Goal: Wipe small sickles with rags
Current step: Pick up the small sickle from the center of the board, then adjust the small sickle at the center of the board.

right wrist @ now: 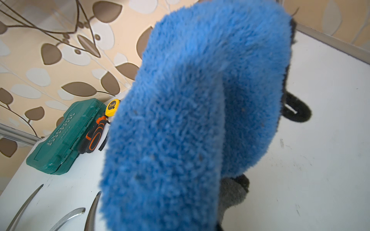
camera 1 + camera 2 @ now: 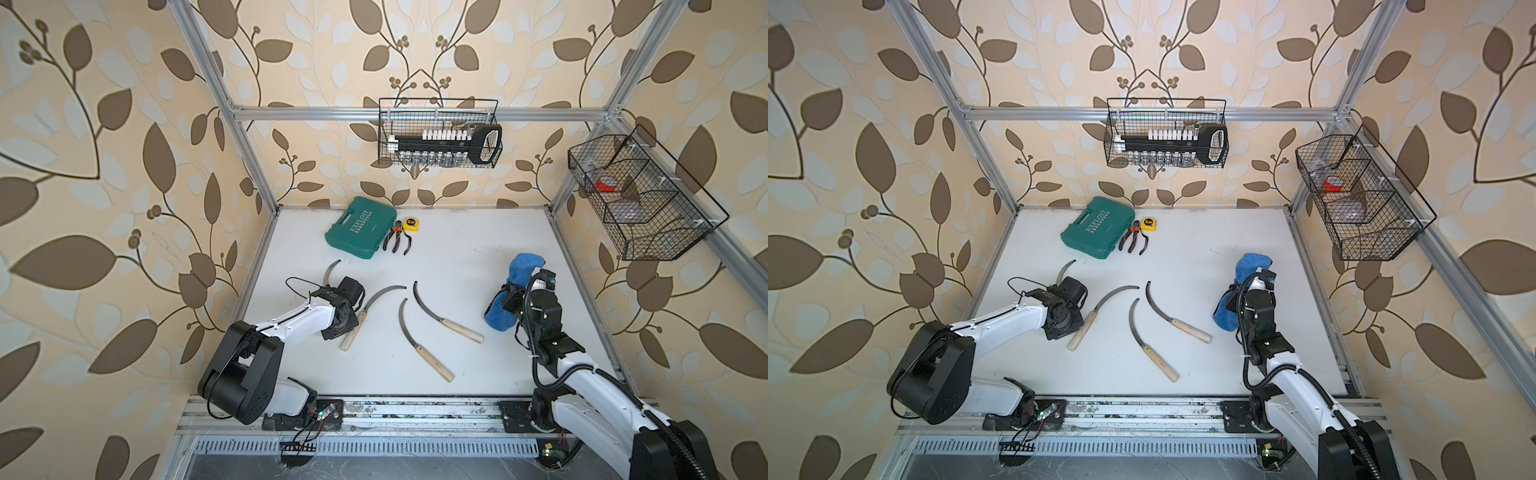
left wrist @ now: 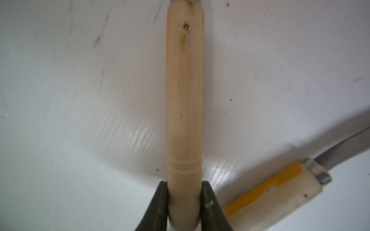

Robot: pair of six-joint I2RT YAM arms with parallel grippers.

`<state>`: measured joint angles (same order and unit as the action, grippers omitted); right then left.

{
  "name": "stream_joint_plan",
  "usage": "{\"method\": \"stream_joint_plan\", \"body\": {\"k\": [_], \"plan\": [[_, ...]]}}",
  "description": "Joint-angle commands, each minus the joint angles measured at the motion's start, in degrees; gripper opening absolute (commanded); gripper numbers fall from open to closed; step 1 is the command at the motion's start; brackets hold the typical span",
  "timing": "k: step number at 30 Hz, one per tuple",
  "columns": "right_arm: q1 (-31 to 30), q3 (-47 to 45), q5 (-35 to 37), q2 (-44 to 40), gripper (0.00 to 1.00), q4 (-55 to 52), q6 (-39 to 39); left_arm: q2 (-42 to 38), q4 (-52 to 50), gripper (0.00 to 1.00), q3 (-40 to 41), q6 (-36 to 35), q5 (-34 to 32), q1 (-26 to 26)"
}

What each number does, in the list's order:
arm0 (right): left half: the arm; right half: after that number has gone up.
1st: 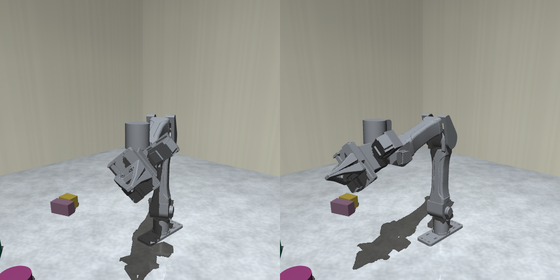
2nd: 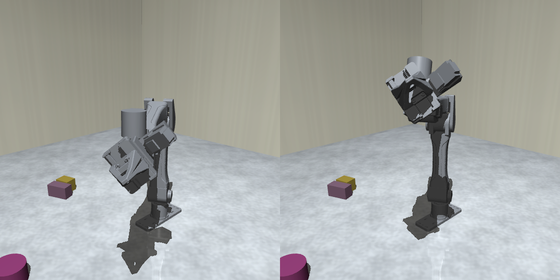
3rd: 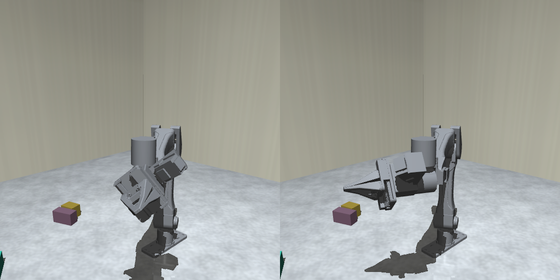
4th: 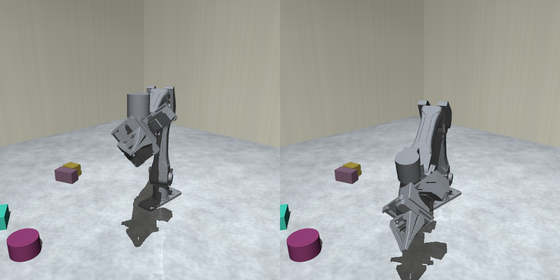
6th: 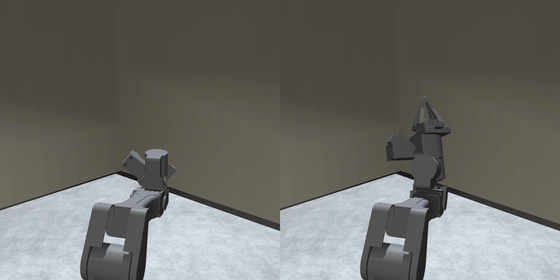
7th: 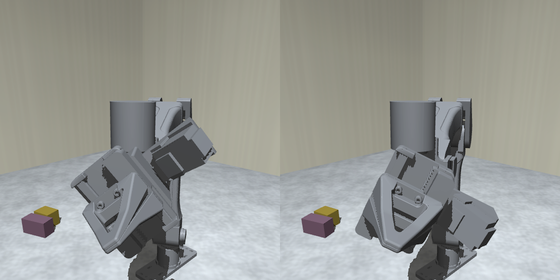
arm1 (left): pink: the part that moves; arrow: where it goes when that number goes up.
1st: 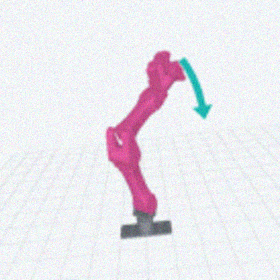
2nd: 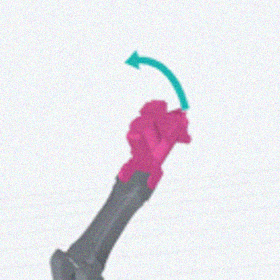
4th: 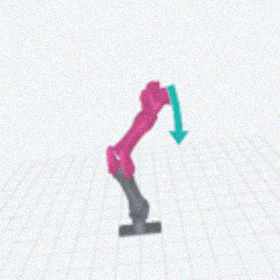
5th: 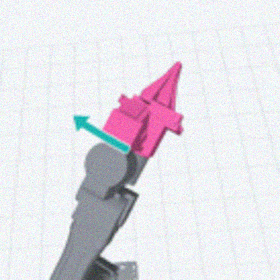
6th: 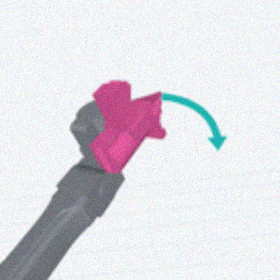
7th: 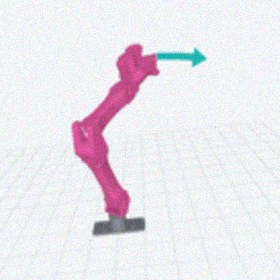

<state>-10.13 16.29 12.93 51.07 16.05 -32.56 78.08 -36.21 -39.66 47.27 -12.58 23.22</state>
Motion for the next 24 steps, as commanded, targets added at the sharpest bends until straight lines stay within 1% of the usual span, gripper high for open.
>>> {"method": "stream_joint_plan", "body": {"k": [1,4,8,10,12,15,19,21,24], "plan": [[0.3,-0.3,-0.6,-0.6,0.0,0.3,-0.7,-4.7,-5.9,0.23,-2.0,1.3,-4.0,0.1],[0.6,-0.4,-0.8,-0.8,0.0,0.3,-0.8,-7.3,-9.3,0.21,-3.6,1.3,-5.8,0.1],[1.2,-0.5,-1.4,-0.7,0.0,0.4,-0.9,-10.3,-12.7,0.12,-6.9,-0.3,-6.4,0.1],[1.2,-0.4,-1.7,-0.5,0.0,0.5,-0.9,-11.7,-13.4,0.08,-8.6,-1.8,-6.0,0.2],[1.4,-0.4,-1.7,-0.4,0.0,0.5,-1.0,-12.9,-13.4,0.07,-10.2,-3.6,-5.4,0.6],[2.2,0.1,-2.5,-0.1,0.0,0.1,-1.3,-12.8,-11.7,0.05,-12.7,-6.1,-4.7,3.2],[3.0,3.4,-4.7,-1.1,0.0,-6.4,-2.8,-7.4,-7.6,0.03,-18.3,-9.0,-5.3,9.6],[3.0,4.1,-6.6,-3.7,0.0,-9.1,-4.2,-2.4,-5.0,0.03,-22.3,-11.6,-5.1,13.5],[3.0,4.8,-8.3,-9.4,0.0,-14.6,-6.3,8.9,-2.8,0.01,-31.0,-16.6,-5.2,18.6]]}}
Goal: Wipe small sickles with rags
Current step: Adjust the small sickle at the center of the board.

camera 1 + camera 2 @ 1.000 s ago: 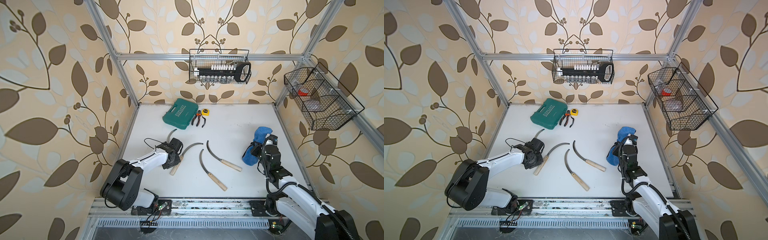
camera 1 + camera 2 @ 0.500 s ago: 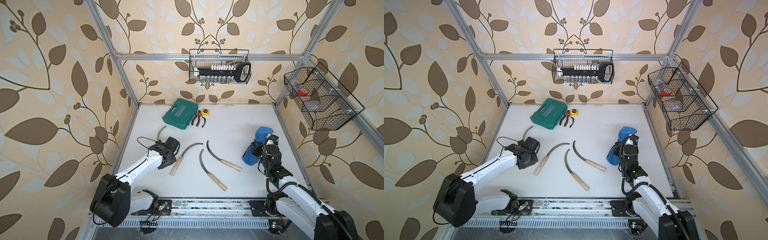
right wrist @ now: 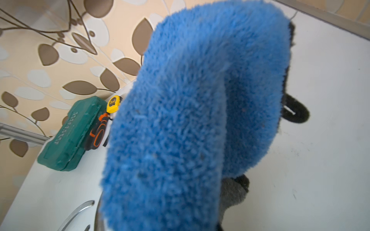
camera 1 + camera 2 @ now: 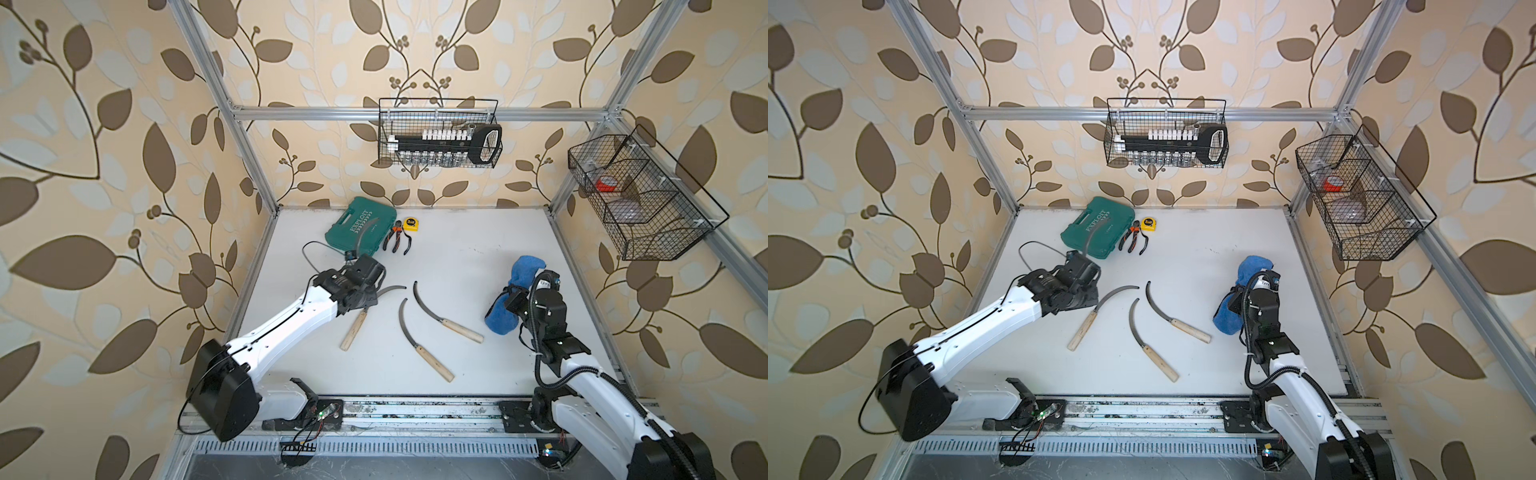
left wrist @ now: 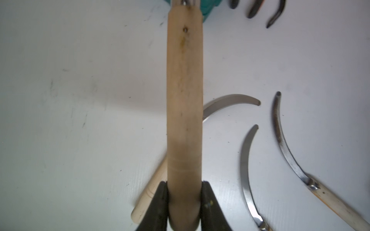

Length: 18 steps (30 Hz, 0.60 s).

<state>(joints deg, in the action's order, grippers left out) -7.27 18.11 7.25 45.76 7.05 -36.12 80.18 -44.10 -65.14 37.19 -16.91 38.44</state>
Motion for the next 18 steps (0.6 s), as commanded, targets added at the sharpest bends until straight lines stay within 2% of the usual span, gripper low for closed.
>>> {"method": "stream_joint_plan", "body": {"k": [1,5,8,15,18], "plan": [[0.1,3.2,-2.5,-6.3,0.0,-7.8,-3.3,11.0,5.5,0.0,-8.7,-8.7,-0.6,4.6],[0.1,3.2,0.2,-14.9,0.0,-16.0,-4.4,26.1,6.8,0.0,-21.2,-17.3,4.8,6.6],[0.1,2.5,1.9,-19.5,0.0,-20.1,-4.9,34.0,6.3,0.0,-28.2,-21.2,5.7,6.7],[0.1,3.4,4.9,-20.9,0.0,-24.0,-4.2,42.7,9.5,0.0,-35.1,-28.6,12.7,6.7],[0.1,4.4,4.6,-19.8,0.0,-24.2,-3.9,46.1,7.4,0.0,-38.4,-29.5,12.5,7.0]]}}
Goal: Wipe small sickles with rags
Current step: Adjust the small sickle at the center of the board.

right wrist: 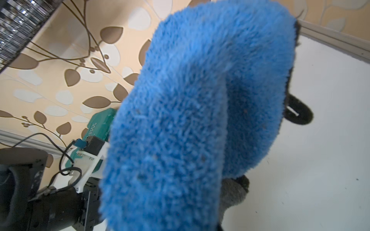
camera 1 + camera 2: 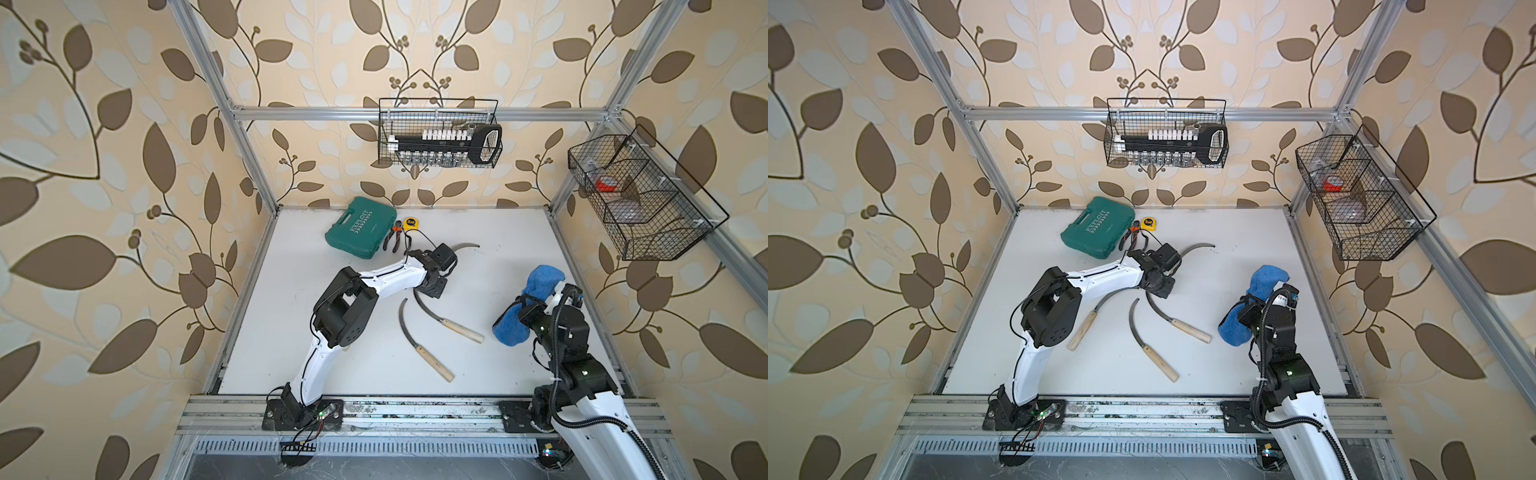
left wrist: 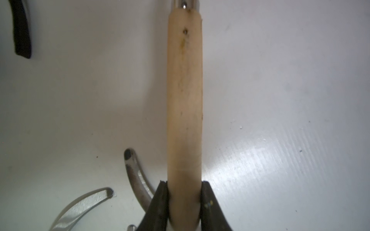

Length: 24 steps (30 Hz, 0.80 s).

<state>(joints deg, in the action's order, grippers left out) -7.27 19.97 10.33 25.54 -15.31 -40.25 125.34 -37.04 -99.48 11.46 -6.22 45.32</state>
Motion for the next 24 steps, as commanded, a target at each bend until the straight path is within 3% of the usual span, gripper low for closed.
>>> {"method": "stream_joint_plan", "body": {"k": [1,10,21,24], "plan": [[0.1,2.8,1.1,0.7,0.0,-1.5,0.3,1.7,0.1,0.0,-4.5,-4.1,1.5,0.1],[0.1,2.6,-0.2,2.5,0.0,0.1,1.2,4.2,1.1,0.03,-3.5,-6.4,3.3,0.1],[0.1,1.6,-1.2,0.8,0.0,0.4,1.1,-1.2,5.2,0.34,5.1,-5.7,5.1,0.3],[0.1,1.5,-1.4,0.6,0.0,0.3,1.1,-2.3,6.4,0.34,7.0,-5.6,5.5,0.3]]}}
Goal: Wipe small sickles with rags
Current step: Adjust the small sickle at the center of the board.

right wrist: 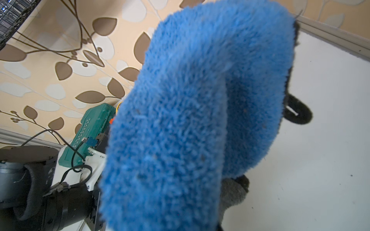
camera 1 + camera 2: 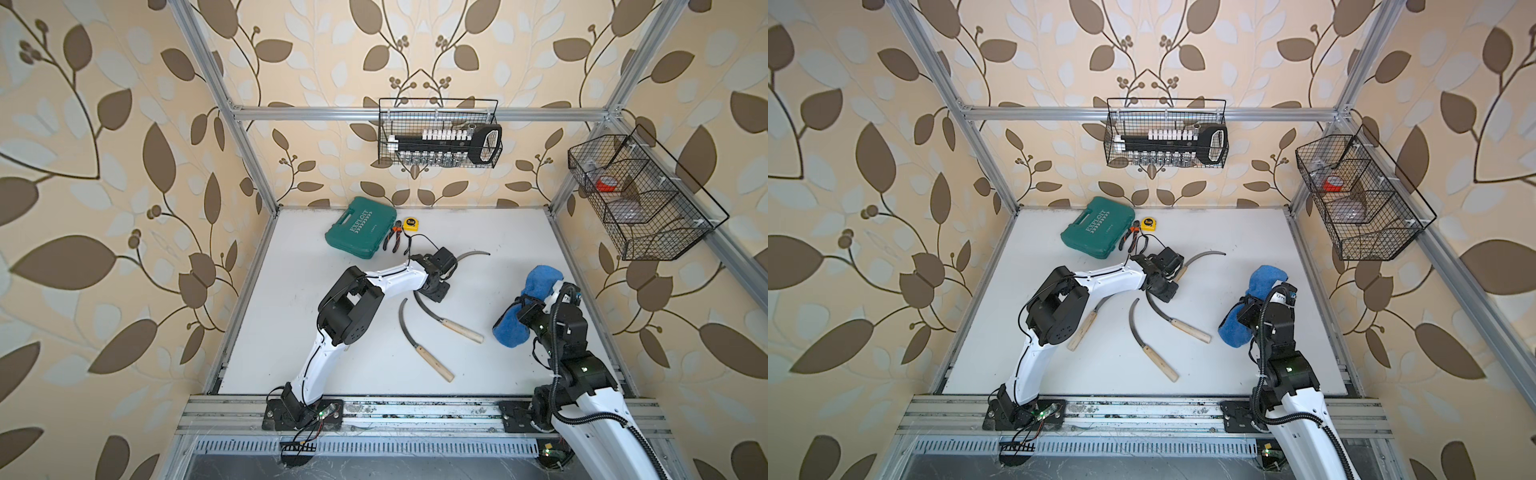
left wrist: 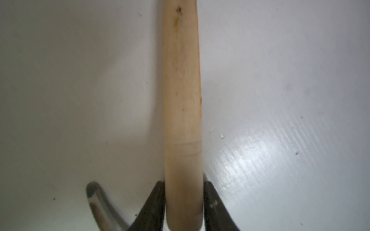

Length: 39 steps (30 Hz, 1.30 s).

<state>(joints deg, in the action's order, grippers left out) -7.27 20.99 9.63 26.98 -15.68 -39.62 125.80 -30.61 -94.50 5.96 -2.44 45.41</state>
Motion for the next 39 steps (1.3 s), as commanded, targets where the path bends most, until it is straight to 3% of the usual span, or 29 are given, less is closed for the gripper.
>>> {"method": "stream_joint_plan", "body": {"k": [1,4,9,15,19,24,30,39], "plan": [[0.1,0.3,-0.7,-1.0,0.0,0.7,0.3,-2.9,-0.1,0.35,2.3,0.1,1.5,0.2],[0.1,-0.1,-0.7,-1.2,0.0,0.7,0.2,-3.5,0.6,0.34,3.4,0.3,1.1,0.2],[0.1,-0.3,-0.9,-1.3,0.0,0.7,0.0,-4.2,2.0,0.16,4.7,0.6,0.8,0.2],[0.1,0.5,-1.5,-0.7,0.0,0.8,0.4,-6.5,4.6,0.09,6.3,0.7,-1.2,0.2],[0.1,2.6,-5.4,2.1,0.0,2.3,2.4,-12.9,9.2,0.09,12.3,-0.2,-1.1,0.2],[-1.9,7.0,-11.6,11.1,0.0,6.9,3.5,-23.5,16.8,0.07,24.2,-1.2,-0.2,0.5],[-17.4,19.8,-0.3,25.9,0.0,7.5,8.7,-33.3,26.2,0.02,35.3,-2.6,2.2,1.1],[-18.4,31.9,-3.1,43.8,0.0,7.4,14.9,-40.1,41.3,0.01,47.1,-3.7,1.0,3.2]]}}
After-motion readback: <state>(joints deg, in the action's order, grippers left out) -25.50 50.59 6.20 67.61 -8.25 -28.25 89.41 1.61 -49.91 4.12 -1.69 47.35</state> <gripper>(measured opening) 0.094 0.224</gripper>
